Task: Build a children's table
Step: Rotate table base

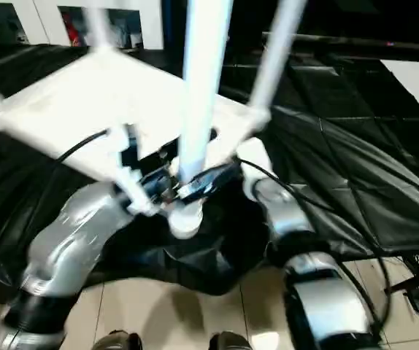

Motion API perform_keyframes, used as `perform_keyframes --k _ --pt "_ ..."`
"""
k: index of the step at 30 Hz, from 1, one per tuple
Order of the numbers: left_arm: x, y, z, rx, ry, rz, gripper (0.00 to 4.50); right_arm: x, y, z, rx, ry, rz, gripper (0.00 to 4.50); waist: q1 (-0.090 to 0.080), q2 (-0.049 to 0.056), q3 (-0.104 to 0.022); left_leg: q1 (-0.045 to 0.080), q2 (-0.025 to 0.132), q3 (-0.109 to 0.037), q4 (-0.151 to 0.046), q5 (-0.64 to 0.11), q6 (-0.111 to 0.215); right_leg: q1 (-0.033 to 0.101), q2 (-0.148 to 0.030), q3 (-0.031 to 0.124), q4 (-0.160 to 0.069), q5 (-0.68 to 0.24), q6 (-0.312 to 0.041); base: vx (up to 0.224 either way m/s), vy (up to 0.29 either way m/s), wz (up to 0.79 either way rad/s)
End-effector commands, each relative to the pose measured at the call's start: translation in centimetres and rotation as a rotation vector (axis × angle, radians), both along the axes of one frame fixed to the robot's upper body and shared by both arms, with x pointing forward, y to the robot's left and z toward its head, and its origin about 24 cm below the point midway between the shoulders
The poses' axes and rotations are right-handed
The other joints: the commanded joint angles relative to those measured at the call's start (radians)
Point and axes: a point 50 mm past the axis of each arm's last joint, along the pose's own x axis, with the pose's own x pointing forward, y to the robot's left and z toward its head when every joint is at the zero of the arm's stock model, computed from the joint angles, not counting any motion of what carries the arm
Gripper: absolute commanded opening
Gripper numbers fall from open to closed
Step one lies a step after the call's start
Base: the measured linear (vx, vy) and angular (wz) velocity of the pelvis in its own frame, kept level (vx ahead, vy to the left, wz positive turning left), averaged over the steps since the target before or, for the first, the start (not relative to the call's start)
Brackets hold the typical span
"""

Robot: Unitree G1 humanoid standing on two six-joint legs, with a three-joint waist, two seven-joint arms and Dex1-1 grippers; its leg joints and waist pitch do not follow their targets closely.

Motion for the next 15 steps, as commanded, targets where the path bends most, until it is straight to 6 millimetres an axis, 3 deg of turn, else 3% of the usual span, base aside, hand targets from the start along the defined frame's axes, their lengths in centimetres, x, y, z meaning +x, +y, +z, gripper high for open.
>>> perform_keyframes --k 1,5,15 --pt "-0.1 -1.3 0.1 0.027 -0.024 -0.033 4.48 0.2 2.2 0.9 0.018 -0.037 0.103 3.16 0.014 0.004 -0.085 0.019 0.054 -0.018 -0.067 0.01 0.096 0.057 -0.07 0.038 -0.048 0.18 -0.345 0.0 0.0 0.0" --pt "0.7 -1.5 0.1 0.047 -0.048 0.003 4.48 0.1 3.2 0.8 0.024 -0.036 0.135 3.16 0.02 0.005 -0.09 0.02 0.054 -0.017 -0.064 0.031 0.106 0.058 -0.069 0.037 -0.043 0.219 -0.356 0.0 0.0 0.0" --pt "1.9 -1.6 -0.4 0.082 -0.065 0.075 4.48 -0.1 5.3 1.0 0.078 -0.026 0.228 3.16 0.019 -0.001 -0.091 0.019 0.057 -0.019 -0.069 -0.014 0.094 0.059 -0.074 0.036 -0.049 0.146 -0.35 0.0 0.0 0.0"
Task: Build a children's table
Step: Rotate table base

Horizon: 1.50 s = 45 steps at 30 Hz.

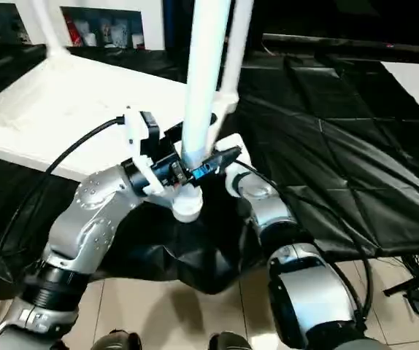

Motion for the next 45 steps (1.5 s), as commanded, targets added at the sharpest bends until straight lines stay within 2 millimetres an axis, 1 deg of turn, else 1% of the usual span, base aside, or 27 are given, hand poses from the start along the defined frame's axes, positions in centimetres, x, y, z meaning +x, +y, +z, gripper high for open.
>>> perform_keyframes --k 1,3,9,11,13,17,18,20,21,23,25,26,27,29,30,32,33,34,36,37,38,40,41,42,43,44,45 --pt "-0.2 -1.6 0.1 0.011 -0.007 -0.048 4.48 -0.2 3.6 1.0 0.055 -0.024 0.152 3.16 0.016 0.003 -0.09 0.018 0.055 -0.02 -0.07 -0.018 0.092 0.058 -0.077 0.036 -0.049 0.138 -0.341 0.0 0.0 0.0" --pt "-0.2 -2.0 0.2 0.004 -0.011 -0.056 4.48 -0.4 4.0 1.0 0.066 -0.018 0.179 3.16 0.016 0.0 -0.091 0.017 0.054 -0.02 -0.069 -0.011 0.093 0.059 -0.076 0.036 -0.048 0.147 -0.341 0.0 0.0 0.0" --pt "-0.1 -2.9 0.6 -0.015 -0.023 -0.072 4.48 -0.4 4.4 1.0 0.063 -0.028 0.183 3.16 0.018 0.003 -0.092 0.019 0.055 -0.019 -0.068 -0.015 0.097 0.057 -0.076 0.036 -0.048 0.156 -0.349 0.0 0.0 0.0" --pt "0.1 -2.8 0.4 -0.008 -0.022 -0.063 4.48 -0.2 4.1 1.1 0.068 -0.038 0.157 3.16 0.02 0.009 -0.094 0.019 0.054 -0.02 -0.066 -0.006 0.102 0.057 -0.076 0.035 -0.046 0.174 -0.353 0.0 0.0 0.0" --pt "0.4 -2.4 0.2 0.011 -0.027 -0.034 4.48 0.0 3.5 1.2 0.067 -0.051 0.12 3.16 0.02 0.011 -0.094 0.021 0.054 -0.02 -0.066 -0.005 0.104 0.056 -0.075 0.034 -0.046 0.186 -0.356 0.0 0.0 0.0" --pt "1.2 -1.2 -0.6 0.08 -0.018 0.01 4.48 0.6 1.2 1.7 0.074 -0.082 0.031 3.16 0.023 0.006 -0.095 0.022 0.055 -0.02 -0.066 -0.001 0.108 0.056 -0.074 0.034 -0.045 0.186 -0.353 0.0 0.0 0.0" --pt "1.1 -0.2 -1.1 0.096 -0.012 0.0 4.48 0.7 -0.1 2.1 0.082 -0.098 0.011 3.16 0.024 0.016 -0.099 0.024 0.055 -0.02 -0.065 0.0 0.105 0.056 -0.075 0.035 -0.043 0.186 -0.351 0.0 0.0 0.0" --pt "0.9 0.5 -1.4 0.107 -0.008 -0.016 4.48 0.7 -0.7 2.3 0.084 -0.108 0.007 3.16 0.024 0.011 -0.099 0.022 0.054 -0.019 -0.064 0.006 0.106 0.058 -0.074 0.035 -0.042 0.198 -0.349 0.0 0.0 0.0" --pt "0.6 1.7 -2.1 0.129 0.011 -0.031 4.48 0.6 -1.5 2.5 0.088 -0.119 0.014 3.16 0.026 0.02 -0.096 0.022 0.054 -0.021 -0.064 0.016 0.106 0.056 -0.072 0.035 -0.04 0.224 -0.346 0.0 0.0 0.0" --pt "0.1 2.9 -3.3 0.167 0.043 -0.045 4.48 0.1 -2.6 2.5 0.075 -0.132 0.029 3.16 0.029 0.016 -0.094 0.022 0.051 -0.019 -0.062 0.025 0.11 0.055 -0.064 0.035 -0.038 0.255 -0.335 0.0 0.0 0.0" --pt "-0.3 4.0 -4.4 0.221 0.058 -0.044 4.48 -0.7 -4.0 2.1 0.074 -0.128 0.051 3.16 0.034 0.014 -0.087 0.022 0.053 -0.018 -0.066 0.0 0.103 0.053 -0.066 0.037 -0.043 0.218 -0.323 0.0 0.0 0.0" --pt "-0.5 4.4 -4.8 0.244 0.067 -0.042 4.48 -1.2 -4.7 1.9 0.062 -0.126 0.056 3.16 0.039 0.022 -0.089 0.025 0.054 -0.019 -0.066 -0.008 0.096 0.053 -0.066 0.037 -0.045 0.208 -0.317 0.0 0.0 0.0" --pt "-0.6 4.8 -5.0 0.263 0.073 -0.042 4.48 -1.8 -5.4 1.8 0.044 -0.126 0.07 3.16 0.042 0.024 -0.089 0.029 0.055 -0.018 -0.068 -0.023 0.081 0.05 -0.063 0.037 -0.046 0.19 -0.31 0.0 0.0 0.0" --pt "-0.8 5.3 -5.2 0.278 0.089 -0.055 4.48 -2.5 -6.4 1.9 0.025 -0.125 0.08 3.16 0.051 0.021 -0.083 0.033 0.056 -0.016 -0.073 -0.047 0.064 0.046 -0.06 0.038 -0.053 0.159 -0.298 0.0 0.0 0.0" --pt "-0.9 5.8 -5.3 0.309 0.101 -0.081 4.48 -3.2 -7.8 2.2 0.019 -0.124 0.071 3.16 0.051 0.031 -0.075 0.03 0.054 -0.018 -0.078 -0.089 0.042 0.044 -0.06 0.038 -0.059 0.104 -0.294 0.0 0.0 0.0" --pt "-0.9 6.2 -5.4 0.328 0.107 -0.1 4.48 -3.6 -8.6 2.4 0.013 -0.127 0.063 3.16 0.049 0.028 -0.074 0.034 0.055 -0.019 -0.082 -0.133 0.02 0.046 -0.062 0.04 -0.065 0.053 -0.283 0.0 0.0 0.0" --pt "-0.8 6.5 -5.1 0.371 0.094 -0.126 4.48 -4.1 -10.2 3.1 -0.016 -0.135 0.046 3.16 0.045 0.045 -0.077 0.03 0.051 -0.022 -0.086 -0.149 0.009 0.052 -0.061 0.038 -0.071 0.03 -0.276 0.0 0.0 0.0" --pt "-0.8 6.5 -5.1 0.371 0.094 -0.126 4.48 -4.1 -10.2 3.1 -0.016 -0.135 0.046 3.16 0.047 0.044 -0.074 0.028 0.052 -0.024 -0.085 -0.159 0.002 0.051 -0.064 0.04 -0.071 0.013 -0.272 0.0 0.0 0.0" --pt "-0.4 6.8 -5.0 0.431 0.081 -0.159 4.48 -4.7 -11.5 3.8 -0.024 -0.141 0.049 3.16 0.046 0.044 -0.067 0.025 0.048 -0.021 -0.085 -0.184 0.004 0.048 -0.068 0.044 -0.081 -0.056 -0.268 0.0 0.0 0.0" --pt "-0.2 7.1 -5.0 0.464 0.07 -0.165 4.48 -5.1 -11.9 4.0 -0.028 -0.139 0.061 3.16 0.049 0.044 -0.07 0.028 0.049 -0.022 -0.084 -0.186 0.005 0.048 -0.07 0.046 -0.084 -0.096 -0.259 0.0 0.0 0.0" --pt "0.4 7.4 -5.0 0.522 0.054 -0.157 4.48 -5.6 -12.2 4.2 -0.046 -0.131 0.088 3.16 0.052 0.053 -0.068 0.029 0.049 -0.023 -0.085 -0.186 0.005 0.046 -0.07 0.047 -0.086 -0.107 -0.253 0.0 0.0 0.0" --pt "1.1 7.6 -4.9 0.585 0.036 -0.146 4.48 -6.3 -12.5 4.5 -0.071 -0.114 0.127 3.16 0.048 0.048 -0.069 0.021 0.047 -0.027 -0.087 -0.167 0.011 0.05 -0.067 0.044 -0.086 -0.09 -0.239 0.0 0.0 0.0" --pt "1.7 7.7 -4.9 0.618 0.035 -0.137 4.48 -6.8 -12.4 4.7 -0.089 -0.101 0.173 3.16 0.051 0.052 -0.074 0.025 0.047 -0.027 -0.084 -0.167 0.013 0.05 -0.066 0.044 -0.086 -0.093 -0.235 0.0 0.0 0.0" --pt "1.7 7.7 -4.9 0.62 0.036 -0.137 4.31 -6.8 -12.3 4.8 -0.09 -0.1 0.176 3.16 0.051 0.05 -0.074 0.025 0.047 -0.026 -0.084 -0.162 0.016 0.05 -0.066 0.045 -0.087 -0.086 -0.235 0.0 0.0 0.0" --pt "2.0 7.8 -4.9 0.634 0.037 -0.135 4.12 -7.2 -12.2 4.9 -0.099 -0.092 0.202 3.16 0.049 0.052 -0.075 0.018 0.046 -0.028 -0.084 -0.143 0.021 0.054 -0.066 0.042 -0.083 -0.066 -0.244 0.0 0.0 0.0" --pt "2.2 7.9 -5.0 0.678 0.036 -0.141 4.12 -7.5 -12.0 5.0 -0.113 -0.086 0.236 3.16 0.052 0.056 -0.079 0.019 0.048 -0.029 -0.082 -0.135 0.022 0.054 -0.069 0.042 -0.079 -0.052 -0.25 0.0 0.0 0.0" --pt "2.6 8.1 -5.2 0.723 0.029 -0.134 4.12 -7.8 -11.8 5.1 -0.116 -0.082 0.26 3.16 0.05 0.049 -0.079 0.018 0.048 -0.028 -0.081 -0.132 0.032 0.054 -0.068 0.042 -0.081 -0.046 -0.252 0.0 0.0 0.0"
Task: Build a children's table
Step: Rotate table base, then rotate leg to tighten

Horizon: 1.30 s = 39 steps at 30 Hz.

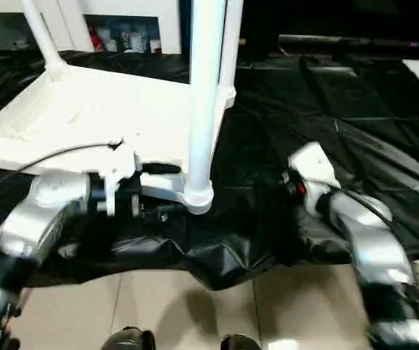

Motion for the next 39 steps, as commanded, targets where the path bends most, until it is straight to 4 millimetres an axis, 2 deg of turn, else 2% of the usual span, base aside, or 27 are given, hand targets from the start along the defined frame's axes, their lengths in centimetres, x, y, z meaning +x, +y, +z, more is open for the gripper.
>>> perform_keyframes --k 1,2,3,5,6,7,8,10,12,13,14,15,16,18,19,20,21,23,28,30,33,35,36,37,38,39 --pt "0.3 0.4 -0.5 0.095 -0.016 -0.008 4.12 -0.4 0.8 0.8 -0.006 -0.006 0.066 3.16 0.004 -0.006 -0.081 0.014 0.046 -0.028 -0.074 -0.126 0.048 0.055 -0.074 0.04 -0.076 -0.043 -0.252 0.0 0.0 0.0" --pt "0.6 0.5 -0.7 0.135 -0.02 -0.014 3.93 -0.7 1.2 0.8 0.0 0.008 0.09 3.16 0.004 -0.013 -0.085 0.015 0.046 -0.027 -0.073 -0.108 0.057 0.055 -0.072 0.039 -0.075 -0.021 -0.254 0.0 0.0 0.0" --pt "0.8 0.5 -0.8 0.17 -0.032 -0.013 3.93 -1.0 1.6 0.7 0.0 0.024 0.12 3.16 0.007 -0.009 -0.084 0.017 0.047 -0.027 -0.072 -0.106 0.062 0.052 -0.073 0.041 -0.075 -0.015 -0.255 0.0 0.0 0.0" --pt "1.6 0.9 -1.2 0.25 -0.047 -0.008 3.65 -2.3 2.9 0.3 -0.015 0.077 0.225 3.16 0.013 0.01 -0.088 0.018 0.048 -0.03 -0.07 -0.103 0.068 0.053 -0.072 0.039 -0.073 0.007 -0.256 0.0 0.0 0.0" --pt "1.8 1.0 -1.2 0.262 -0.05 -0.005 3.65 -2.7 3.2 0.2 -0.016 0.091 0.248 3.16 0.013 0.022 -0.09 0.019 0.05 -0.031 -0.07 -0.102 0.065 0.052 -0.073 0.038 -0.069 0.029 -0.262 0.0 0.0 0.0" --pt "1.9 1.1 -1.3 0.264 -0.05 -0.004 3.56 -2.9 3.4 0.2 -0.015 0.097 0.257 3.16 0.015 0.025 -0.092 0.02 0.052 -0.033 -0.069 -0.106 0.06 0.053 -0.074 0.036 -0.066 0.064 -0.277 0.0 0.0 0.0" --pt "1.9 1.2 -1.4 0.281 -0.048 -0.004 3.42 -3.1 3.6 0.3 -0.015 0.094 0.257 3.16 0.015 0.021 -0.096 0.019 0.052 -0.033 -0.068 -0.1 0.059 0.056 -0.074 0.035 -0.063 0.105 -0.295 0.0 0.0 0.0" --pt "2.2 1.3 -1.8 0.323 -0.05 -0.002 3.22 -3.5 3.8 0.6 -0.011 0.091 0.263 3.16 0.017 0.021 -0.093 0.014 0.049 -0.033 -0.068 -0.101 0.064 0.058 -0.076 0.036 -0.063 0.119 -0.305 0.0 0.0 0.0" --pt "2.3 1.4 -1.9 0.33 -0.053 -0.001 3.08 -3.6 3.8 0.6 -0.009 0.092 0.264 3.16 0.018 0.02 -0.093 0.014 0.049 -0.032 -0.069 -0.118 0.062 0.059 -0.078 0.036 -0.068 0.079 -0.302 0.0 0.0 0.0" --pt "2.5 1.4 -2.0 0.34 -0.055 0.007 2.94 -3.8 3.9 0.6 -0.006 0.094 0.264 3.16 0.022 0.032 -0.093 0.015 0.05 -0.034 -0.069 -0.131 0.053 0.057 -0.081 0.037 -0.07 0.043 -0.299 0.0 0.0 0.0" --pt "2.6 1.5 -2.1 0.346 -0.058 0.009 2.94 -3.9 4.0 0.5 -0.005 0.097 0.264 3.16 0.02 0.029 -0.092 0.017 0.051 -0.032 -0.07 -0.142 0.049 0.056 -0.08 0.037 -0.075 0.029 -0.298 0.0 0.0 0.0" --pt "2.9 1.5 -2.2 0.353 -0.063 0.018 2.75 -4.2 4.1 0.4 -0.004 0.106 0.263 3.16 0.023 0.027 -0.093 0.017 0.05 -0.032 -0.071 -0.154 0.038 0.058 -0.079 0.038 -0.077 0.007 -0.292 0.0 0.0 0.0" --pt "3.0 1.5 -2.2 0.355 -0.065 0.019 2.75 -4.3 4.1 0.4 -0.004 0.109 0.264 3.16 0.025 0.03 -0.093 0.018 0.049 -0.032 -0.07 -0.155 0.037 0.057 -0.078 0.039 -0.077 0.004 -0.289 0.0 0.0 0.0" --pt "3.2 1.5 -2.1 0.355 -0.07 0.026 2.6 -4.5 4.2 0.3 -0.001 0.116 0.262 3.16 0.028 0.03 -0.096 0.017 0.049 -0.033 -0.07 -0.151 0.034 0.057 -0.08 0.039 -0.078 0.003 -0.287 0.0 0.0 0.0" --pt "3.3 1.4 -2.1 0.355 -0.074 0.029 2.35 -4.6 4.3 0.2 -0.001 0.12 0.261 3.16 0.03 0.03 -0.096 0.017 0.05 -0.034 -0.071 -0.151 0.031 0.057 -0.08 0.038 -0.076 0.006 -0.288 0.0 0.0 0.0" --pt "3.4 1.4 -2.1 0.356 -0.077 0.03 2.28 -4.6 4.3 0.2 -0.002 0.122 0.261 3.16 0.032 0.039 -0.097 0.017 0.05 -0.035 -0.07 -0.15 0.028 0.056 -0.079 0.038 -0.075 0.009 -0.288 0.0 0.0 0.0" --pt "3.4 1.3 -2.1 0.356 -0.074 0.03 2.28 -4.7 4.3 0.2 -0.004 0.125 0.261 3.16 0.031 0.034 -0.097 0.016 0.05 -0.035 -0.07 -0.151 0.026 0.058 -0.079 0.038 -0.075 0.017 -0.285 0.0 0.0 0.0" --pt "3.5 1.3 -2.1 0.36 -0.07 0.027 2.08 -4.8 4.3 0.2 -0.007 0.128 0.258 3.16 0.031 0.039 -0.097 0.015 0.05 -0.036 -0.07 -0.15 0.025 0.058 -0.08 0.038 -0.074 0.031 -0.286 0.0 0.0 0.0" --pt "3.5 0.5 -2.4 0.366 -0.049 -0.01 1.69 -5.1 4.3 0.2 -0.022 0.137 0.255 3.16 0.031 0.035 -0.095 0.014 0.048 -0.035 -0.069 -0.145 0.034 0.059 -0.078 0.038 -0.074 0.057 -0.291 0.0 0.0 0.0" --pt "3.4 0.5 -2.8 0.398 -0.023 -0.025 1.42 -5.3 4.3 0.3 -0.031 0.142 0.258 3.16 0.03 0.034 -0.093 0.014 0.048 -0.035 -0.071 -0.147 0.037 0.058 -0.077 0.038 -0.076 0.046 -0.287 0.0 0.0 0.0" --pt "3.3 0.9 -3.6 0.474 0.008 -0.032 1.3 -5.4 4.3 0.3 -0.038 0.146 0.258 3.16 0.028 0.031 -0.09 0.015 0.051 -0.036 -0.073 -0.158 0.034 0.058 -0.082 0.04 -0.079 0.012 -0.282 0.0 0.0 0.0" --pt "3.3 1.0 -3.8 0.492 0.028 -0.03 1.04 -5.3 4.2 0.3 -0.046 0.145 0.254 3.16 0.024 0.022 -0.088 0.015 0.05 -0.035 -0.074 -0.155 0.036 0.057 -0.082 0.04 -0.081 -0.009 -0.278 0.0 0.0 0.0" --pt "3.3 1.0 -3.9 0.5 0.049 -0.019 0.97 -5.3 4.2 0.3 -0.048 0.145 0.253 3.16 0.025 0.025 -0.088 0.015 0.05 -0.035 -0.074 -0.152 0.036 0.056 -0.082 0.04 -0.081 -0.018 -0.277 0.0 0.0 0.0" --pt "3.3 1.0 -4.0 0.502 0.061 -0.016 0.97 -5.3 4.2 0.3 -0.048 0.144 0.253 3.16 0.024 0.021 -0.088 0.016 0.05 -0.034 -0.074 -0.149 0.038 0.056 -0.082 0.041 -0.082 -0.02 -0.275 0.0 0.0 0.0" --pt "3.3 0.8 -3.9 0.496 0.075 -0.018 0.79 -5.2 4.3 0.4 -0.048 0.143 0.253 3.16 0.025 0.023 -0.088 0.016 0.051 -0.035 -0.074 -0.146 0.038 0.056 -0.083 0.041 -0.081 -0.023 -0.276 0.0 0.0 0.0" --pt "3.2 0.6 -3.8 0.481 0.102 -0.019 0.71 -5.1 4.3 0.5 -0.048 0.14 0.251 3.16 0.023 0.02 -0.086 0.014 0.051 -0.034 -0.075 -0.143 0.04 0.055 -0.083 0.04 -0.081 -0.024 -0.277 0.0 0.0 0.0"
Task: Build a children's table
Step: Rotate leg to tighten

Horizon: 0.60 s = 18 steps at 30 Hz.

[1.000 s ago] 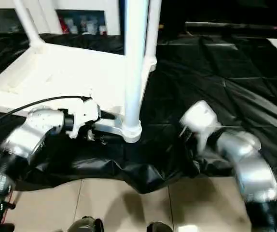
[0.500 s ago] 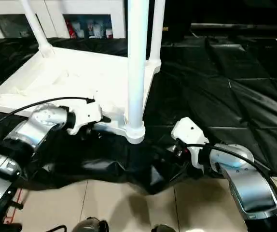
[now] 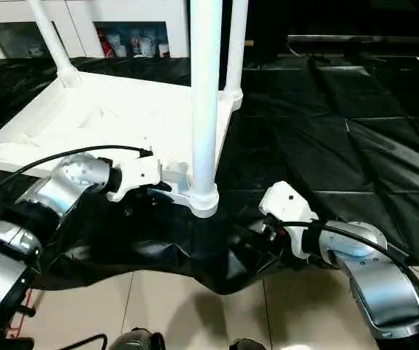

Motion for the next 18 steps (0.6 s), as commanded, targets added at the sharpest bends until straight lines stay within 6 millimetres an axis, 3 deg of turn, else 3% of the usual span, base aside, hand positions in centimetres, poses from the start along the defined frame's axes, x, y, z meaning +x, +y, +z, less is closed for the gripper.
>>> perform_keyframes --k 1,7,8,11,12,18 --pt "-0.6 0.2 -1.6 0.022 0.1 0.027 0.66 0.1 0.2 0.5 -0.012 -0.012 0.006 3.16 0.001 -0.017 -0.071 0.016 0.052 -0.033 -0.075 -0.142 0.04 0.055 -0.081 0.041 -0.075 -0.025 -0.278 0.0 0.0 0.0" --pt "-0.7 -0.7 -1.2 -0.003 0.13 0.033 0.36 0.6 0.0 0.6 -0.02 -0.035 -0.023 3.16 -0.006 -0.017 -0.07 0.015 0.052 -0.032 -0.075 -0.127 0.056 0.054 -0.082 0.041 -0.078 -0.025 -0.286 0.0 0.0 0.0" --pt "-0.7 -0.9 -1.2 -0.016 0.138 0.059 0.36 1.0 -0.1 0.7 -0.004 -0.052 -0.064 3.16 -0.006 -0.012 -0.069 0.013 0.051 -0.033 -0.075 -0.123 0.057 0.055 -0.083 0.04 -0.077 -0.02 -0.286 0.0 0.0 0.0" --pt "-0.7 -1.3 -1.0 -0.049 0.146 0.1 0.16 1.5 -0.2 0.5 0.014 -0.06 -0.12 3.16 -0.012 -0.016 -0.069 0.013 0.05 -0.032 -0.076 -0.115 0.063 0.056 -0.082 0.039 -0.079 -0.019 -0.293 0.0 0.0 0.0" --pt "-0.6 -1.4 -0.9 -0.064 0.134 0.119 0.16 1.7 -0.3 0.4 0.017 -0.068 -0.144 3.16 -0.013 -0.024 -0.069 0.012 0.049 -0.031 -0.075 -0.105 0.068 0.057 -0.083 0.039 -0.077 -0.012 -0.293 0.0 0.0 0.0" --pt "-0.8 -2.0 -0.3 -0.116 0.039 0.071 0.01 2.4 -0.6 0.2 0.023 -0.083 -0.211 3.16 -0.017 -0.027 -0.071 0.01 0.048 -0.029 -0.074 -0.071 0.091 0.057 -0.078 0.037 -0.075 0.039 -0.289 0.0 0.0 0.0"
